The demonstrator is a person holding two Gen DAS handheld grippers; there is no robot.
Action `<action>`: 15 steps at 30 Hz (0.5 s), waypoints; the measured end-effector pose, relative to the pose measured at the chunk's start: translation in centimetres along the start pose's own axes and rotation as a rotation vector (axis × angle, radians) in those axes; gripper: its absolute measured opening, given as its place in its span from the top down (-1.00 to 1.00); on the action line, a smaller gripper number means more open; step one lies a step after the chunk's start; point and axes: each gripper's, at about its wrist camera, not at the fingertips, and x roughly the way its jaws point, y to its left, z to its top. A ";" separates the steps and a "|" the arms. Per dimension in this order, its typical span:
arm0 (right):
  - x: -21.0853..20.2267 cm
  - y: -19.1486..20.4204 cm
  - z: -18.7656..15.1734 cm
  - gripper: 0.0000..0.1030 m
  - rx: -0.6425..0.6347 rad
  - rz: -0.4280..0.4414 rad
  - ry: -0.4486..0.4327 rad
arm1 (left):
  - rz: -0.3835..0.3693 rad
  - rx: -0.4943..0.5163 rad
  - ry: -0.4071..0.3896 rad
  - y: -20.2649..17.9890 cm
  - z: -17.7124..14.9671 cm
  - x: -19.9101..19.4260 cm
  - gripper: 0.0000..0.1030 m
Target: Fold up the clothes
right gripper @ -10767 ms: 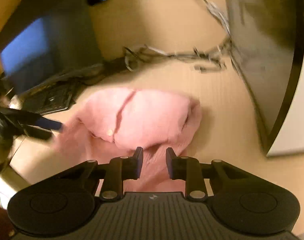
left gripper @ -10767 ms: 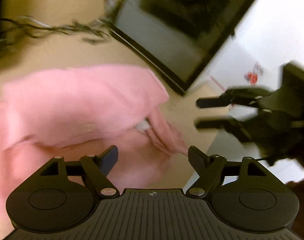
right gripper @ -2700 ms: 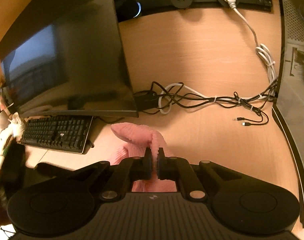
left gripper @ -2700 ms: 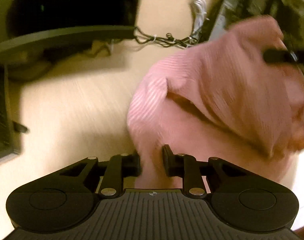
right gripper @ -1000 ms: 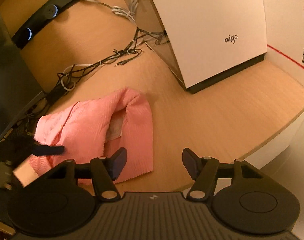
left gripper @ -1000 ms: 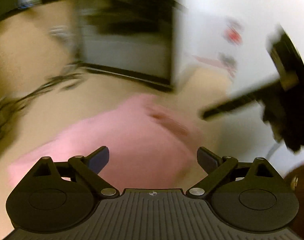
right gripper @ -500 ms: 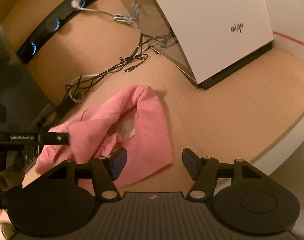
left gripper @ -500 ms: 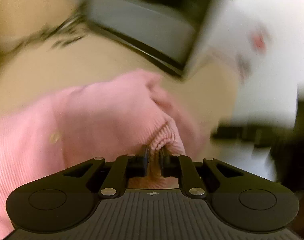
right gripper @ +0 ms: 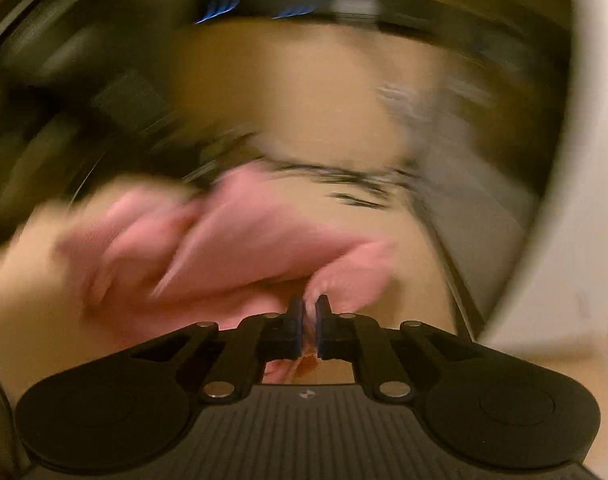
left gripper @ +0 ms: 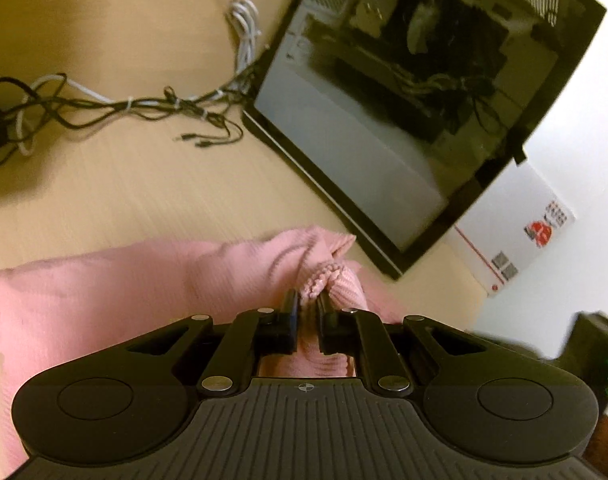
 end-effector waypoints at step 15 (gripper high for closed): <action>-1.1 3.9 -1.7 0.73 -0.425 0.134 0.112 | -0.124 -0.126 0.105 0.1 -1.9 3.4 0.78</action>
